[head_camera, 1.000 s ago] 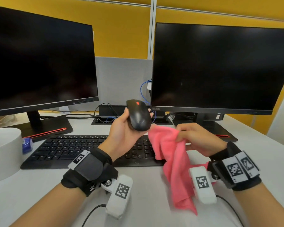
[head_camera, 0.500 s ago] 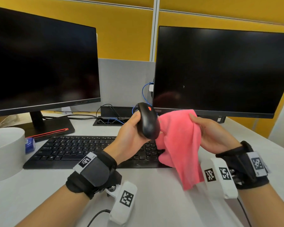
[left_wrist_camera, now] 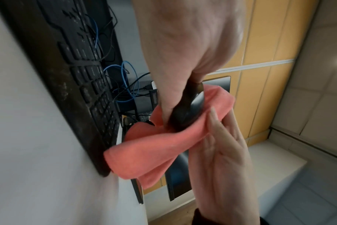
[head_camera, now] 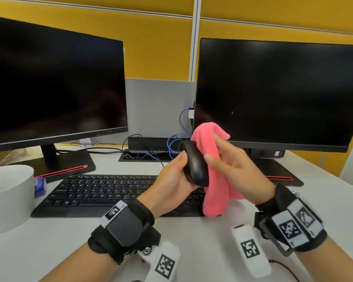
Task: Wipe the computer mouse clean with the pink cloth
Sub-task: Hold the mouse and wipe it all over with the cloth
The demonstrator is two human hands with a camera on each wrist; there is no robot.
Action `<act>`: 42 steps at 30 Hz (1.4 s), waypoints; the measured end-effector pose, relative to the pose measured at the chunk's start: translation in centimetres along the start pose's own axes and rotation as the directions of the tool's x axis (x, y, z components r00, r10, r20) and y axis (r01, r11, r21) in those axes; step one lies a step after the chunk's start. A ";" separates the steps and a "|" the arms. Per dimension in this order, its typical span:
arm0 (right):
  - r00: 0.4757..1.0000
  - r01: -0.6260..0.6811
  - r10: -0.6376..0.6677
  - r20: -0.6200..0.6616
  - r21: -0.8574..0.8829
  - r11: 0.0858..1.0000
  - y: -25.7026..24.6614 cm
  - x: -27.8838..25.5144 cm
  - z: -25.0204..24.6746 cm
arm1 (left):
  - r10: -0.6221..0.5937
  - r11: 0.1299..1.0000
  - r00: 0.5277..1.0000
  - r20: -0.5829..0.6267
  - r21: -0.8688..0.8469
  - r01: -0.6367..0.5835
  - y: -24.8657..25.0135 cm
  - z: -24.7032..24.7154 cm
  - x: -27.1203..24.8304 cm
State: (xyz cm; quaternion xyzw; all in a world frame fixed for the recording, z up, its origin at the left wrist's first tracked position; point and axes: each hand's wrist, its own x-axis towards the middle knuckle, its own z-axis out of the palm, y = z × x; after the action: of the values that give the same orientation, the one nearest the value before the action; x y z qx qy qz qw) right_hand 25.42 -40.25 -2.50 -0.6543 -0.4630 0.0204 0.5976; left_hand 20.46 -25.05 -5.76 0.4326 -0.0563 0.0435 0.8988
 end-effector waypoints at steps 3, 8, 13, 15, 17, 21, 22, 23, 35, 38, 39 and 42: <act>0.988 0.111 -0.065 0.142 -0.352 0.929 0.8 -0.8 0.0 | 0.016 0.999 1.000 -0.007 -0.045 -0.017 0.2 -0.2 0.0; 0.998 0.069 -0.064 0.026 -0.396 0.916 0.1 -0.6 -1.7 | -0.009 1.000 1.000 0.026 -0.014 0.009 0.0 0.3 -0.2; 0.987 0.152 -0.106 0.116 -0.526 0.837 0.2 -1.7 0.1 | -0.019 1.000 0.999 0.047 0.012 0.018 0.4 -0.4 -0.1; 0.996 0.079 -0.061 0.061 -0.354 0.932 -0.1 -2.4 -0.9 | -0.041 0.999 0.997 0.065 0.010 0.041 0.4 -0.5 -0.1; 0.990 -0.045 0.033 -0.136 -0.082 0.996 -0.5 -2.6 -2.7 | -0.066 0.998 0.993 0.095 0.026 0.064 0.3 -0.5 -0.2; 0.888 -0.089 0.135 -0.440 0.125 0.988 -1.2 -2.8 -5.5 | -0.100 0.995 0.981 0.169 0.014 0.099 0.5 -0.3 -0.5; 0.869 -0.069 0.133 -0.477 0.150 0.986 -1.4 -2.8 -5.5 | -0.099 0.995 0.977 0.190 0.003 0.101 0.7 -0.3 -0.6; 0.858 -0.045 0.110 -0.502 0.140 0.989 -1.8 -2.8 -5.3 | -0.099 0.995 0.973 0.209 0.004 0.100 0.7 -0.2 -0.6; 0.893 -0.020 -0.307 -0.330 -0.708 0.705 -2.0 -2.8 -4.0 | -0.080 0.995 0.971 0.226 0.077 0.064 0.4 -0.2 -0.6; 0.856 0.026 -0.343 -0.388 -0.630 0.776 -2.4 -3.1 -3.1 | -0.080 0.995 0.967 0.240 0.078 0.063 0.0 -0.1 -0.6; 0.886 0.101 -0.363 -0.289 -0.645 0.758 -2.4 -3.3 -2.1 | -0.068 0.996 0.967 0.245 0.078 0.050 0.0 0.2 -0.8; 0.921 0.165 -0.365 -0.138 -0.709 0.685 -1.6 -3.8 -1.9 | -0.052 0.994 0.971 0.233 0.103 0.028 0.1 0.6 -1.1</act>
State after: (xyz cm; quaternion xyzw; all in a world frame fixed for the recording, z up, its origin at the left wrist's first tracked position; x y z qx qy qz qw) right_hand 23.39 -44.35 -2.70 -0.7496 -0.4426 -0.3281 0.3668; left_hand 19.33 -25.50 -5.44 0.4795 -0.1512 -0.0234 0.8641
